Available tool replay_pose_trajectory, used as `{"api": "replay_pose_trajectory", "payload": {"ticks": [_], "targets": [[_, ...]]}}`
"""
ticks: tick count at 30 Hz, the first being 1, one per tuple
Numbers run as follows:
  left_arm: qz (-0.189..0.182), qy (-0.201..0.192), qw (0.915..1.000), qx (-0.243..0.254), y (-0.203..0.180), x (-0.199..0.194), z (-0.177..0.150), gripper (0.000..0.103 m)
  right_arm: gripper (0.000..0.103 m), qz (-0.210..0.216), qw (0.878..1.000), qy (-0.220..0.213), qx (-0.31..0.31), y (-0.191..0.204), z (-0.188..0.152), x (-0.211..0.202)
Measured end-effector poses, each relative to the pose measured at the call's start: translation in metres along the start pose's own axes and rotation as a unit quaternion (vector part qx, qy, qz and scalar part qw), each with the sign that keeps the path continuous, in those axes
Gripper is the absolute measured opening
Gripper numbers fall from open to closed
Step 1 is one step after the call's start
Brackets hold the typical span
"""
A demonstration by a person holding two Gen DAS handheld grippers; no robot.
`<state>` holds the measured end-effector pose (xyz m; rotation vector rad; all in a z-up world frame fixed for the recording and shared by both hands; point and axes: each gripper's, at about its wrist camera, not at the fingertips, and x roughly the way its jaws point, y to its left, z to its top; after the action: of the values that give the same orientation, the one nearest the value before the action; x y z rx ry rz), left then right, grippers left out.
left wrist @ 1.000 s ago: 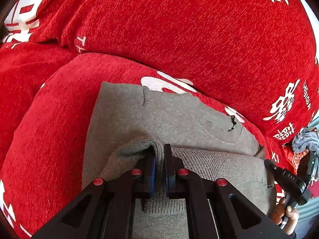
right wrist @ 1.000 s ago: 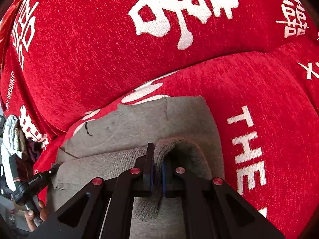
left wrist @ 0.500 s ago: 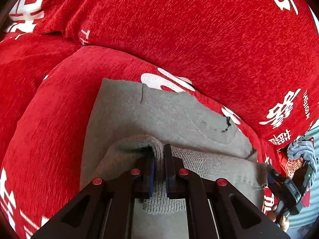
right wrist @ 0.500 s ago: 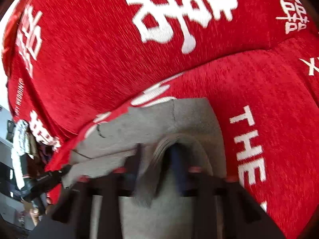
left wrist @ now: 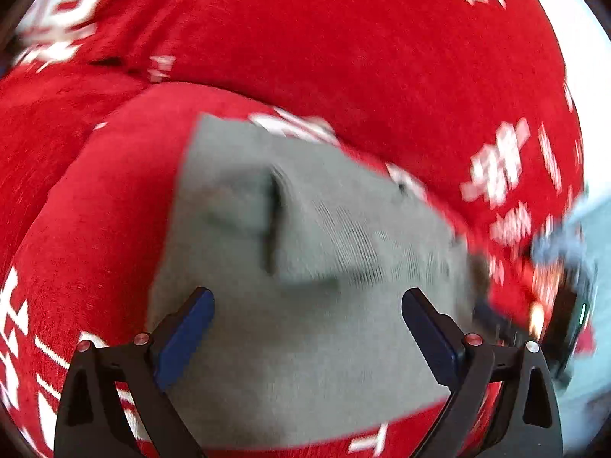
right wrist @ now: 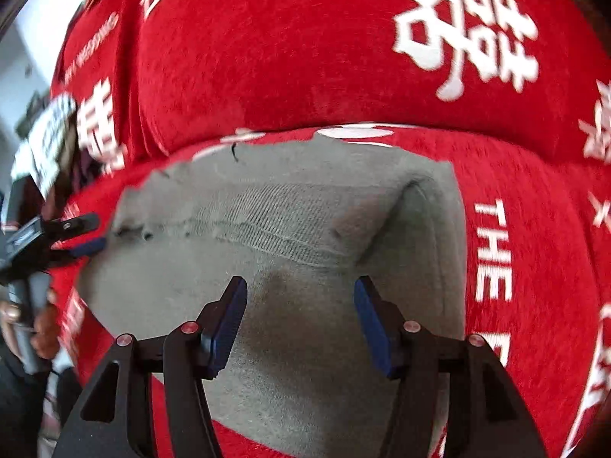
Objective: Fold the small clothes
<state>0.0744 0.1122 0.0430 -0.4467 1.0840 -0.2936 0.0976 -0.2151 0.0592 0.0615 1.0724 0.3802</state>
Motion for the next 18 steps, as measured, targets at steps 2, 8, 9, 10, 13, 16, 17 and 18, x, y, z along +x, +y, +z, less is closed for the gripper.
{"api": "replay_pose_trajectory", "payload": {"ticks": [2, 8, 9, 10, 13, 16, 17, 18], "targets": [[-0.004, 0.028, 0.9982, 0.052, -0.015, 0.008, -0.011, 0.099, 0.062, -0.010, 1.000, 0.010, -0.018, 0.004, 0.002, 0.005], [-0.002, 0.027, 0.9971, 0.071, -0.031, 0.025, 0.007, 0.099, 0.062, -0.017, 0.998, 0.036, -0.055, 0.008, 0.013, 0.018], [-0.008, 0.026, 0.9983, 0.052, -0.027, 0.030, 0.015, 0.099, 0.062, -0.018, 0.998, 0.037, -0.055, 0.008, 0.018, 0.021], [-0.014, 0.023, 0.9992, 0.029, -0.022, 0.032, 0.024, 0.099, 0.062, -0.018, 0.998, 0.037, -0.054, 0.007, 0.023, 0.023], [-0.031, -0.009, 0.9989, -0.035, -0.010, 0.036, 0.053, 0.099, 0.062, -0.033, 0.999, 0.013, -0.031, -0.003, 0.044, 0.024], [-0.049, -0.035, 0.9948, -0.083, 0.002, 0.037, 0.079, 0.099, 0.062, -0.033, 0.999, -0.018, 0.013, -0.018, 0.064, 0.025], [-0.049, -0.035, 0.9939, -0.092, 0.005, 0.037, 0.084, 0.099, 0.062, -0.031, 0.999, -0.024, 0.028, -0.024, 0.070, 0.026], [-0.051, -0.034, 0.9927, -0.104, 0.009, 0.039, 0.090, 0.099, 0.062, -0.034, 0.998, -0.030, 0.044, -0.029, 0.074, 0.027]]}}
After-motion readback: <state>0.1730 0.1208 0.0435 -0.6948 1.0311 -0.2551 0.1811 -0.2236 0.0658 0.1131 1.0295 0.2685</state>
